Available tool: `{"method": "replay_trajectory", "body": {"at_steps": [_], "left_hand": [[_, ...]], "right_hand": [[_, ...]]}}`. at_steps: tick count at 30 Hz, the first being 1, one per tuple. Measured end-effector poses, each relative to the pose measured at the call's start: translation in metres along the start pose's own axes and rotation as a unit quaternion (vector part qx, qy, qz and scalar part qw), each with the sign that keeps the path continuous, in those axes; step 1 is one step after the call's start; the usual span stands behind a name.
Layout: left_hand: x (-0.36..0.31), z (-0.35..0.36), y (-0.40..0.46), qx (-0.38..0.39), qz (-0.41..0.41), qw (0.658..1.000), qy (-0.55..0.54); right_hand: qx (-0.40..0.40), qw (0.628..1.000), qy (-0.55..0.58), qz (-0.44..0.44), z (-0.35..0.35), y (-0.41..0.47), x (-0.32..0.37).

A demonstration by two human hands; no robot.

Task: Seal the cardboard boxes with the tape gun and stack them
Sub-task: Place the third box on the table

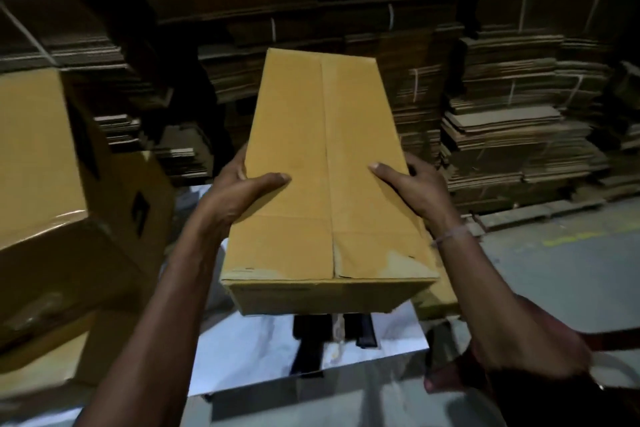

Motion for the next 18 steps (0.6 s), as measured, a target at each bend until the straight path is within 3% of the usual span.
{"method": "replay_trajectory", "body": {"at_steps": [9, 13, 18], "left_hand": [[0.113, -0.082, -0.050, -0.047, -0.097, 0.994, -0.002], [0.156, -0.077, -0.071, -0.041, -0.133, 0.990, -0.025], [0.205, -0.057, -0.105, -0.012, -0.265, 0.964, 0.022]], "right_hand": [[0.073, 0.997, -0.030, -0.006, 0.145, -0.013, -0.039], [0.092, 0.995, -0.011, 0.038, 0.173, -0.034, -0.071], [0.107, 0.991, -0.021, 0.081, 0.188, -0.062, -0.123]]}}
Point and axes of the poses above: each hand's wrist, its own y-axis towards the middle knuckle, its own z-axis out of the palm, x = y × z, the point moved 9 cm from there along y, towards the middle knuckle, and after that the axes turned 8 degrees about y, right-handed, at the moved point
